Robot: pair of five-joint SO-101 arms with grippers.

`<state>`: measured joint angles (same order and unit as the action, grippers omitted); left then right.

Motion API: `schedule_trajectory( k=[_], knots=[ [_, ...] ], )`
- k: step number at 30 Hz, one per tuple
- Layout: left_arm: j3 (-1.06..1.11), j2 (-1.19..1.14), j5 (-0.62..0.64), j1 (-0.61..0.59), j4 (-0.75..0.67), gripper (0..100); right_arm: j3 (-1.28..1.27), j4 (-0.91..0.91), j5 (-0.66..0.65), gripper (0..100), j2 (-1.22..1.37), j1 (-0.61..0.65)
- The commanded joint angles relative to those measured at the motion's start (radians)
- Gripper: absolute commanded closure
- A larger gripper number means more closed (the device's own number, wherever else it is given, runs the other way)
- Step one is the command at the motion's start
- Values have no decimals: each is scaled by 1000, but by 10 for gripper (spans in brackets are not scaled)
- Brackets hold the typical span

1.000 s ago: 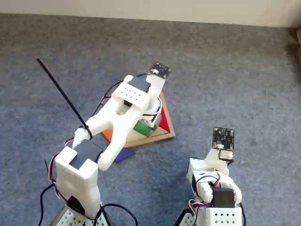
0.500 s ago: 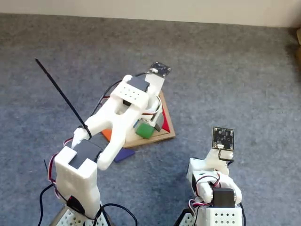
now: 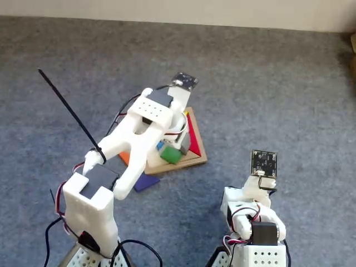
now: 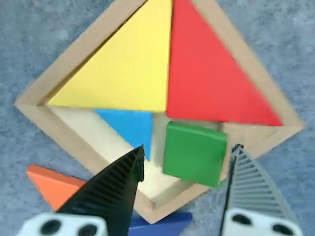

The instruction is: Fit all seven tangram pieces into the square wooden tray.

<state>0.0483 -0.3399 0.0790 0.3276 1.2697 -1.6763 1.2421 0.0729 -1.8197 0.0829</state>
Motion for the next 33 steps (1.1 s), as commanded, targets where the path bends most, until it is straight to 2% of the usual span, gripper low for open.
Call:
schedule_trajectory(
  k=[1,6,12,16,21,25,33],
  knots=[
    [19,54,-38,-56,-41,723,-143,7,11,987,-13,-10],
    [54,53,-38,-93,-97,723,-143,7,11,987,-13,-10],
    [53,65,-32,-53,-91,723,-143,7,11,987,-13,-10],
    [25,119,-31,-25,-28,723,-143,7,11,987,-13,-10],
    [48,306,-28,-36,52,723,-143,7,11,987,-13,-10],
    [131,429,-23,-85,84,723,-143,7,11,987,-13,-10],
    [266,495,152,-283,80,720,-143,7,11,987,-13,-10]
  ],
)
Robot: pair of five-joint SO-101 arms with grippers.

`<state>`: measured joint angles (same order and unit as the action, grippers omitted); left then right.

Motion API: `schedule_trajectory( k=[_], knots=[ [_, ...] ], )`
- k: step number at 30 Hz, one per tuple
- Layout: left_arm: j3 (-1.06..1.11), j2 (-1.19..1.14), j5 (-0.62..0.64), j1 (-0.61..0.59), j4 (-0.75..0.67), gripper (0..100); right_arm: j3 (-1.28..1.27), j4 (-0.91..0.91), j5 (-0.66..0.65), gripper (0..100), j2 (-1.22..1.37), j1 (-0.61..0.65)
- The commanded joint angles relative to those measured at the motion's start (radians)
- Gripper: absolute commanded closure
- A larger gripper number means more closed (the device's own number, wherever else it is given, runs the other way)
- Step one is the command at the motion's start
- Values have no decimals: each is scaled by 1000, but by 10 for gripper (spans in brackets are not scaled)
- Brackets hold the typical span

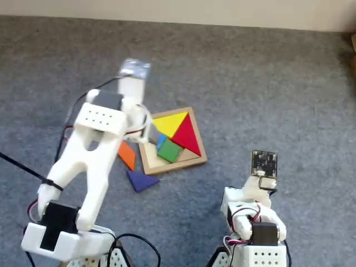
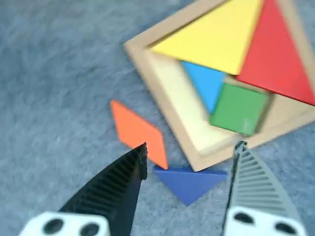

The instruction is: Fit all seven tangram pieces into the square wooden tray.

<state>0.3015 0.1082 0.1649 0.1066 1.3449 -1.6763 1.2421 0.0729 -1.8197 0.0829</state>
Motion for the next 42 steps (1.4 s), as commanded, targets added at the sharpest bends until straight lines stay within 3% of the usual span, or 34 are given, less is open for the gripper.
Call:
schedule_trajectory(
  k=[1,10,16,24,31,42],
  knots=[
    [30,47,89,-82,3,720,-143,7,11,987,-13,-10],
    [176,47,229,-142,-118,719,-143,7,11,987,-13,-10],
    [331,47,307,-140,-310,719,-143,7,11,987,-13,-10],
    [456,45,311,-145,-473,723,-143,7,11,987,-13,-10],
    [503,44,311,-223,-575,723,-143,7,11,987,-13,-10],
    [509,45,304,-259,-591,764,-143,7,11,987,-13,-10]
  ],
)
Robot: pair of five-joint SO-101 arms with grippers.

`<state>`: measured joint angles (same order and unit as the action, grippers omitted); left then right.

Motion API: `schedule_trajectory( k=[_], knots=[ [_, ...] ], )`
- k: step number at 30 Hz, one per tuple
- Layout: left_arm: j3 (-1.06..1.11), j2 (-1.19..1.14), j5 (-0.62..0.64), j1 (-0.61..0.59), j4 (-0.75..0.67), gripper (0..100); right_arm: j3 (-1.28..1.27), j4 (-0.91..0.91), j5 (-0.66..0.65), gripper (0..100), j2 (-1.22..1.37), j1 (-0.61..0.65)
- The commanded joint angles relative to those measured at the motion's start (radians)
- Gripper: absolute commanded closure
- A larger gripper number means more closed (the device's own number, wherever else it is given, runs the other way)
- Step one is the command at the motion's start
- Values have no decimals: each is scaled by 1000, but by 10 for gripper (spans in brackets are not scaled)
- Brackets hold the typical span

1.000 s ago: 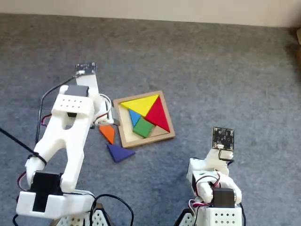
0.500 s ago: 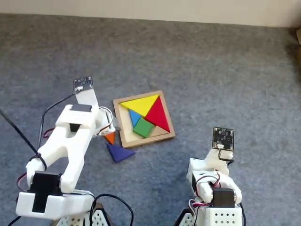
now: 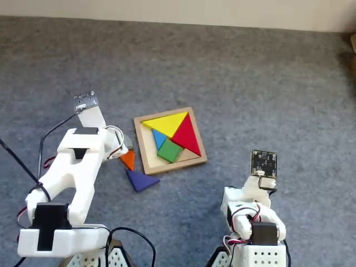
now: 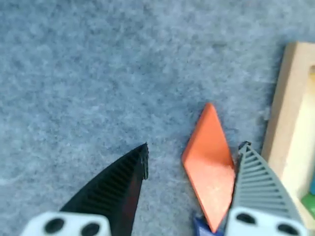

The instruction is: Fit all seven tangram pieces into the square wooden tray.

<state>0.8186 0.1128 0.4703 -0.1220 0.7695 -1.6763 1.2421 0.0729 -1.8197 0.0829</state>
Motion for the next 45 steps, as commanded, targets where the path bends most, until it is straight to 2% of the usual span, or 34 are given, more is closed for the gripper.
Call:
schedule_trajectory(
  k=[1,6,10,18,27,32,35,40,45],
  knots=[
    [-12,42,-6,-33,-15,785,-143,7,11,987,-13,-10],
    [-13,53,-176,-8,-15,835,-143,7,11,987,-13,-10],
    [-38,54,-198,-10,-11,816,-143,7,11,987,-13,-10],
    [-193,128,-201,-5,316,778,-143,7,11,987,-13,-10],
    [-30,177,-195,-5,213,775,-143,7,11,987,-13,-10],
    [-28,54,-193,-4,141,775,-143,7,11,987,-13,-10],
    [-102,-79,-193,-2,126,778,-143,7,11,987,-13,-10],
    [-343,-295,-193,-2,311,779,-143,7,11,987,-13,-10],
    [-479,-412,-193,-2,385,780,-143,7,11,987,-13,-10]
  ],
)
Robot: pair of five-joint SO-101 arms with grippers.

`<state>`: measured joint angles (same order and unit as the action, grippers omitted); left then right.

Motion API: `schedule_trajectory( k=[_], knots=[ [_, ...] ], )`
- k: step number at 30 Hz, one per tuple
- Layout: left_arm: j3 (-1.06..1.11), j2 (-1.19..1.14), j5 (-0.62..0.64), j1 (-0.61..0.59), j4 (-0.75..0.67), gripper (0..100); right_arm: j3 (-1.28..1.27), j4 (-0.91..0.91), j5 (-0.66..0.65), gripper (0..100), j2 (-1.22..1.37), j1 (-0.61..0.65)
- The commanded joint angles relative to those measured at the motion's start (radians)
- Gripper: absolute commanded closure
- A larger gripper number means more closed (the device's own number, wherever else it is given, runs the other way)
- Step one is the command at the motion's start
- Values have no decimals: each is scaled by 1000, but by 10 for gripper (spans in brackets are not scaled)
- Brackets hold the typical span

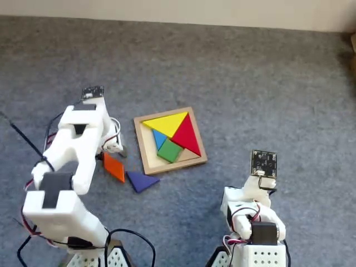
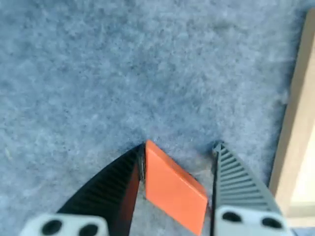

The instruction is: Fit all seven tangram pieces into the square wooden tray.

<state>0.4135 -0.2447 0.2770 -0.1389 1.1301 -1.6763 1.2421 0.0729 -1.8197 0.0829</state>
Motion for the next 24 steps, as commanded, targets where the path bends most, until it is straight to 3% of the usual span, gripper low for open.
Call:
schedule_trajectory(
  k=[1,6,11,15,20,24],
  knots=[
    [-84,-59,0,15,26,780,-143,7,11,987,-13,-10],
    [-116,-38,-3,5,37,780,-143,7,11,987,-13,-10],
    [-107,134,-8,5,117,780,-143,7,11,987,-13,-10],
    [13,308,-11,7,117,776,-143,7,11,987,-13,-10],
    [214,458,-110,8,109,776,-143,7,11,987,-13,-10],
    [354,478,-115,5,-14,777,-143,7,11,987,-13,-10]
  ],
)
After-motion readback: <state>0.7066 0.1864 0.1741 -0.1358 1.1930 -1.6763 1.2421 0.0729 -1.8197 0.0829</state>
